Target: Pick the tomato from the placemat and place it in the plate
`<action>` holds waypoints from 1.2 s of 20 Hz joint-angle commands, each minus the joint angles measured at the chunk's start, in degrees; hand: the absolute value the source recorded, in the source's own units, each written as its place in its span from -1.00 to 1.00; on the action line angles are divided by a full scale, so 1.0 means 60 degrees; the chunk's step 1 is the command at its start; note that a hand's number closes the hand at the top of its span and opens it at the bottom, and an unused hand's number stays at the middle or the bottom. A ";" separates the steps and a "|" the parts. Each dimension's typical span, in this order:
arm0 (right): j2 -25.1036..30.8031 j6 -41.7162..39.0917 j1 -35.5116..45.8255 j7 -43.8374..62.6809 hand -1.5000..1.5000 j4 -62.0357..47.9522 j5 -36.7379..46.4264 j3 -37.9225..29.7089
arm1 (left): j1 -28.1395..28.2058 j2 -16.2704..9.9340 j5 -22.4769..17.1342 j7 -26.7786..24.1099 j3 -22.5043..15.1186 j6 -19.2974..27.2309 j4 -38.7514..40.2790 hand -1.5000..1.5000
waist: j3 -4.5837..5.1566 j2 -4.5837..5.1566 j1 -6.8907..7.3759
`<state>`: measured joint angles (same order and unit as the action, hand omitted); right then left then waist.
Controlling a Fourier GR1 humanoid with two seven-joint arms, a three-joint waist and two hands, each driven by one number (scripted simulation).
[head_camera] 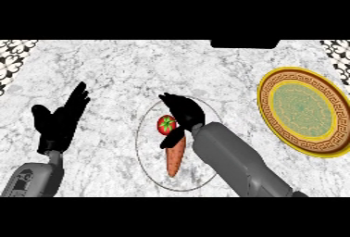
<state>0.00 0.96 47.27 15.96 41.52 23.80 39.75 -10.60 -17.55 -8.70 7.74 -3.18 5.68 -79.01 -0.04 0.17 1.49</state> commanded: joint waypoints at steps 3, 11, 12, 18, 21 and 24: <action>0.0000 -0.0775 0.0146 -0.0399 -1.00 -0.0530 -0.0202 0.0509 | 0.0333 0.0185 0.0262 -0.0181 -0.0088 -0.0179 -0.0039 0.00 | 0.0006 -0.0008 -0.0098; 0.0002 0.0145 0.0482 -0.1472 1.00 -0.1216 -0.1391 0.1681 | -0.0317 0.0071 0.0146 -0.0010 0.0299 -0.0561 0.0238 0.00 | 0.0003 0.0095 0.0234; 0.0002 0.0192 0.0072 -0.0876 1.00 -0.0285 -0.1390 0.2026 | -0.0463 0.0299 0.0302 -0.0141 0.0350 -0.0351 0.0666 0.00 | 0.0006 0.0045 0.0061; 0.0003 0.1276 0.0362 -0.0519 1.00 -0.1235 -0.1537 0.0795 | -0.0024 0.0054 0.0210 0.0092 0.0591 -0.0437 0.0072 0.00 | 0.0003 -0.0012 -0.0093; 0.0648 0.1619 0.0567 0.0670 1.00 -0.1008 -0.1833 0.0015 | 0.0391 0.0052 0.0312 -0.0144 0.0601 -0.0345 -0.0017 0.00 | 0.0008 -0.0076 -0.0242; 0.0881 0.2825 0.0378 0.1265 1.00 -0.0616 -0.0791 0.0446 | 0.0086 -0.0016 0.0256 0.0009 0.0714 -0.0451 0.0132 0.00 | 0.0010 -0.0085 -0.0355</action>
<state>2.73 12.50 49.67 19.17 36.77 15.79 43.09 -9.37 -16.82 -7.13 7.26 0.24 3.27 -78.31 0.00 -0.21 0.21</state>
